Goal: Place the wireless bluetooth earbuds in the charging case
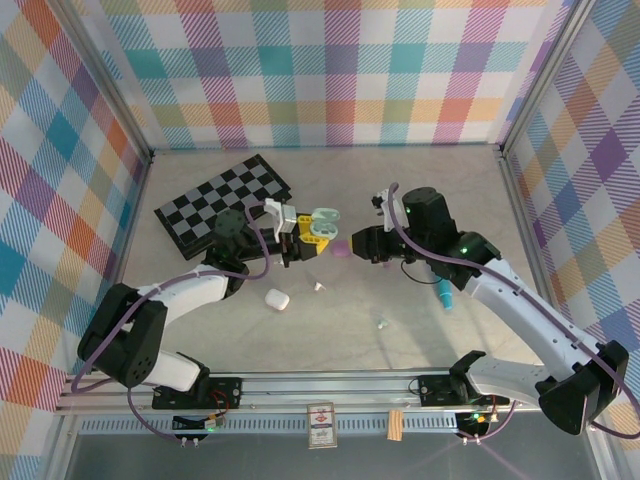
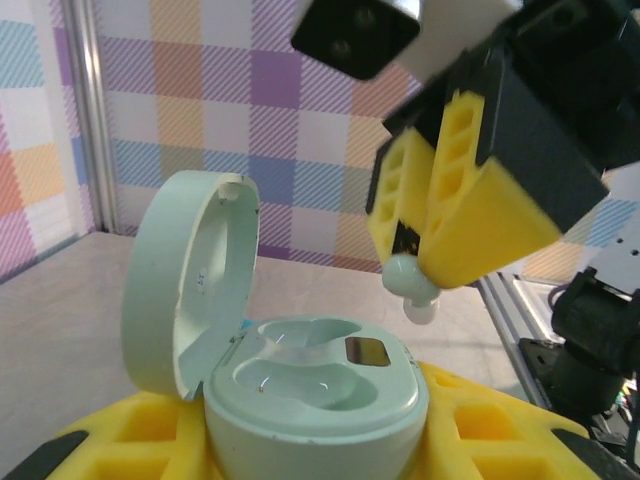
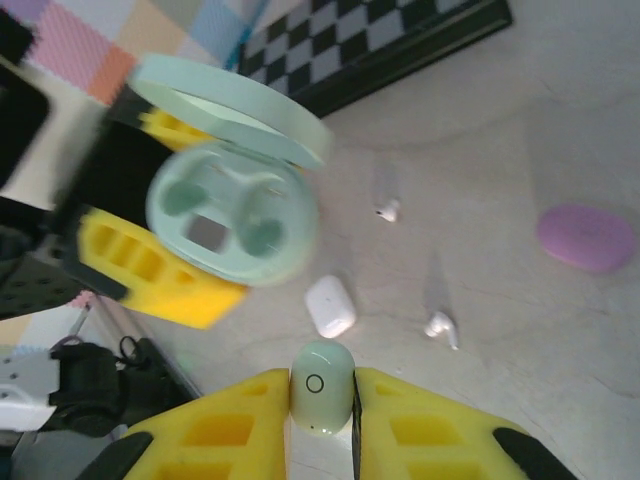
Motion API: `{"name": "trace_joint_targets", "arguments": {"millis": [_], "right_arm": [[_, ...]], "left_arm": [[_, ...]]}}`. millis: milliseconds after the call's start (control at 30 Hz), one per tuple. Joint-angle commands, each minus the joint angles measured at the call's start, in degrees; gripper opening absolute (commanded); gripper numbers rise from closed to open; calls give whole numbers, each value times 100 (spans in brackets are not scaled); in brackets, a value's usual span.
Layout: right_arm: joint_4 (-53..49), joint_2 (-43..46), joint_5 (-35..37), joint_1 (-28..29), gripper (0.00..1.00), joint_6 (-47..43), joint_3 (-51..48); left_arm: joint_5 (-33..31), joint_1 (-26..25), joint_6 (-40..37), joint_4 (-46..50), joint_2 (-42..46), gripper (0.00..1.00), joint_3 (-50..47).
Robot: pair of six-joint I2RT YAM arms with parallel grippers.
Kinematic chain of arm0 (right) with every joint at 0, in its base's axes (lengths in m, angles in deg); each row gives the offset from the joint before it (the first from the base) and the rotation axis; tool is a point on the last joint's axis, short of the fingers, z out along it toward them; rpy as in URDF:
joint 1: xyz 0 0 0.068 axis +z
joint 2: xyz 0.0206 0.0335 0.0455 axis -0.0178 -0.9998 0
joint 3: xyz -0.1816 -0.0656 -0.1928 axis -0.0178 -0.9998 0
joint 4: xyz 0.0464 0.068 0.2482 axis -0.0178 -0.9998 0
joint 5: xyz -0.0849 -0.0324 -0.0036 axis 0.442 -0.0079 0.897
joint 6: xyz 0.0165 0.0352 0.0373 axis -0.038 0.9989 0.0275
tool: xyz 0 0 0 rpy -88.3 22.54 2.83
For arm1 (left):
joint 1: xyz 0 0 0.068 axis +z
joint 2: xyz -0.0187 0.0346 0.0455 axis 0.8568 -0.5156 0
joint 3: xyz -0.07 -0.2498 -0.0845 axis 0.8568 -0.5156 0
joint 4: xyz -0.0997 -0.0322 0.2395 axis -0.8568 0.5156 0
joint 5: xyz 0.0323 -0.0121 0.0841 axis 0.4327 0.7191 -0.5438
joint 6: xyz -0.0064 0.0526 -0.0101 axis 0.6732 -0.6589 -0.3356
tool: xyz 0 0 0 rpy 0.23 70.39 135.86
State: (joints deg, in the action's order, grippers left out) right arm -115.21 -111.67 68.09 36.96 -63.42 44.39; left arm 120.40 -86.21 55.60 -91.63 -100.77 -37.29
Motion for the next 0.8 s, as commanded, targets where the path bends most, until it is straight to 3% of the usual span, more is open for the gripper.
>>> {"name": "trace_joint_targets", "arguments": {"millis": [0,767], "right_arm": [[451,-50,-636,-44,22,-367,264],[494,-496,-679,-61,22,-673,483]], "left_arm": [[308,-103,305,-574,-94,36,127],[270,-202,221,-391,174,36,65]]}}
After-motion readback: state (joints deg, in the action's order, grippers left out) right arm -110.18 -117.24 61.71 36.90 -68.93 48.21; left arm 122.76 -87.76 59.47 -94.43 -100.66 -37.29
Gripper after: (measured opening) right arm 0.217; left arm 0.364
